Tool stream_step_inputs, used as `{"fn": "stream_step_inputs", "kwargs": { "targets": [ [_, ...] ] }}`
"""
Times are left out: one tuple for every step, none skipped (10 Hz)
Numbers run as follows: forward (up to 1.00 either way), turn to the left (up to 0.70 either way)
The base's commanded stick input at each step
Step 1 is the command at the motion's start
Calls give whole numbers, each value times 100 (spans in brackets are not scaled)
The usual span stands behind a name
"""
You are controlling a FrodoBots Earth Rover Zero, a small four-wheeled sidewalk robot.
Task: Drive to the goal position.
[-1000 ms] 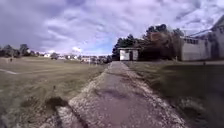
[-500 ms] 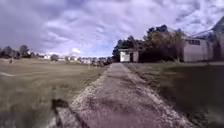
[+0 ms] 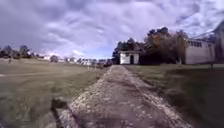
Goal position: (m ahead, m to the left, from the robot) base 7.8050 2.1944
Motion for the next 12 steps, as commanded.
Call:
{"fn": "stream_step_inputs", "kwargs": {
  "targets": [
    [100,0],
    [100,0],
    [100,0],
    [100,0],
    [100,0],
    [100,0],
    [100,0],
    [100,-3],
    [100,-25],
    [100,-35],
    [100,-39],
    [100,-24]
  ]
}}
